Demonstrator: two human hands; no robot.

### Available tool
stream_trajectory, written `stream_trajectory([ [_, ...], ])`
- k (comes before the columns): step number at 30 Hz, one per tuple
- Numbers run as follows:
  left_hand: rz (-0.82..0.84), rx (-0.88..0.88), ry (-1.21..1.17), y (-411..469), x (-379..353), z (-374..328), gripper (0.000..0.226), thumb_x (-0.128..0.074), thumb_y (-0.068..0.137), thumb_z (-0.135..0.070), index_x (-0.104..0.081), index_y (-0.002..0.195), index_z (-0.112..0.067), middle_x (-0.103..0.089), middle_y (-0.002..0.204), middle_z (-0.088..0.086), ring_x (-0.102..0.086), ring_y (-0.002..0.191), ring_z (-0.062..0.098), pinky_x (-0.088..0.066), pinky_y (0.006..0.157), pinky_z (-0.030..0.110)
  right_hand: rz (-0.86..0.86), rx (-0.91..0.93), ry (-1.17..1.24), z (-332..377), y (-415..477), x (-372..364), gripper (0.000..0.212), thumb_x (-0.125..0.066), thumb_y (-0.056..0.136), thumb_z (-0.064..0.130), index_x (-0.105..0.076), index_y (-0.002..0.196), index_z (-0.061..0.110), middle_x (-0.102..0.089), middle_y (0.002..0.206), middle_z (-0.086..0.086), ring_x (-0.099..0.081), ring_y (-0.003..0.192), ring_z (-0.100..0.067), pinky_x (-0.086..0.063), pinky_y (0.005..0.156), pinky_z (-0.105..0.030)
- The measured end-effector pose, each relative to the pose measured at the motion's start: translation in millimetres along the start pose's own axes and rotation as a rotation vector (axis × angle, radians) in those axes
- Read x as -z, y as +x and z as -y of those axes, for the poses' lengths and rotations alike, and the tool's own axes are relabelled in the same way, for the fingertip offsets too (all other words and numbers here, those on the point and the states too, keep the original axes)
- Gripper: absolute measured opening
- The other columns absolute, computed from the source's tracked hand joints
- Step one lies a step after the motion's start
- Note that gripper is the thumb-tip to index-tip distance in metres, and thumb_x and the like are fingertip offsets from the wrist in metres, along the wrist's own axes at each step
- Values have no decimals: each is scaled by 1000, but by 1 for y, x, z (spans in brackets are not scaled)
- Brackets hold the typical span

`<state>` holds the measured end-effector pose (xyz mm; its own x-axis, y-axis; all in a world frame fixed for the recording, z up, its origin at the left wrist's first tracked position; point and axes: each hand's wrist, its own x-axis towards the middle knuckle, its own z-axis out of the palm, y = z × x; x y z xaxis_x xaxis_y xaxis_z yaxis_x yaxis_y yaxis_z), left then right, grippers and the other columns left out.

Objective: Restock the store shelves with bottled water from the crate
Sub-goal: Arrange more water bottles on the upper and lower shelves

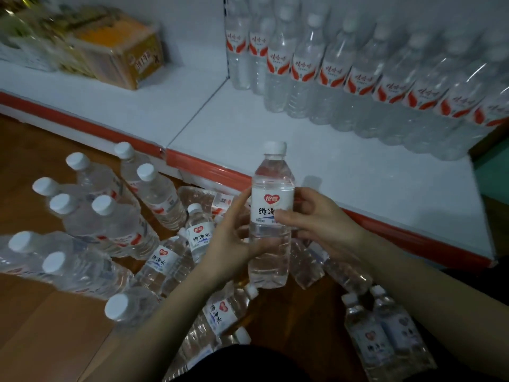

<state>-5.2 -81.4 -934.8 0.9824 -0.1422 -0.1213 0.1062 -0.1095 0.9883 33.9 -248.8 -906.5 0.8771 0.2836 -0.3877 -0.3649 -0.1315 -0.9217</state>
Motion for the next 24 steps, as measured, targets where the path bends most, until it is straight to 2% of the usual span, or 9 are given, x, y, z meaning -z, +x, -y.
stream_trajectory([
  [2,-44,-45,-8,-1,7,-17,91,-78,66,-12,-29,136,-44,-61,116,0,-62,105,16,-57,82,35,50,45,-74,19,-7,-3,55,-73,74,11,-48,118,32,-67,109,-1,-68,93,-12,-57,71,-29],
  [5,-66,-123,0,-3,16,-46,87,-79,64,-18,-31,129,-51,-60,117,-2,-61,107,16,-57,82,35,54,106,-114,46,-18,-9,63,-73,76,12,-44,127,35,-70,105,-6,-68,97,-22,-55,86,-44],
  [9,-110,-228,-4,-8,26,-97,80,-78,53,-33,-37,118,-56,-63,105,-15,-64,93,0,-54,69,16,-20,249,-151,95,-37,-14,67,-76,70,16,-47,126,37,-69,106,-5,-67,100,-22,-55,86,-45],
  [12,-145,-333,-4,-7,32,-139,78,-81,51,-32,-44,115,-54,-67,106,-10,-66,93,4,-57,71,23,-58,362,-164,138,-56,-14,75,-77,55,30,-50,124,38,-71,104,-5,-68,98,-22,-54,86,-48],
  [15,-180,-455,-9,-1,35,-183,73,-90,47,-38,-54,110,-43,-71,100,-15,-67,92,3,-56,73,22,-108,484,-195,185,-78,-8,82,-76,51,30,-49,129,34,-73,99,-2,-70,89,-17,-56,77,-40],
  [17,-182,-525,-3,4,35,-213,69,-85,43,-42,-60,107,-37,-71,98,-18,-67,92,3,-56,74,23,-139,564,-225,215,-93,-5,81,-76,52,29,-49,128,35,-74,96,1,-71,85,-14,-56,73,-36],
  [19,-164,-597,8,8,34,-245,64,-87,42,-38,-62,102,-39,-71,97,-20,-67,92,2,-56,75,24,-167,634,-250,244,-108,-1,80,-76,50,31,-50,125,37,-74,95,2,-71,85,-15,-56,77,-39],
  [22,-120,-714,48,14,31,-295,54,-88,49,-34,-62,95,-42,-70,95,-23,-66,90,-1,-55,76,22,-196,736,-307,287,-130,7,77,-74,47,37,-51,119,42,-75,92,6,-71,82,-10,-51,68,-29],
  [24,-71,-795,54,19,27,-330,54,-90,51,-34,-66,99,-36,-72,97,-18,-68,91,3,-55,79,26,-218,793,-329,313,-141,16,73,-73,46,37,-52,116,39,-75,91,6,-71,83,-10,-50,66,-28],
])
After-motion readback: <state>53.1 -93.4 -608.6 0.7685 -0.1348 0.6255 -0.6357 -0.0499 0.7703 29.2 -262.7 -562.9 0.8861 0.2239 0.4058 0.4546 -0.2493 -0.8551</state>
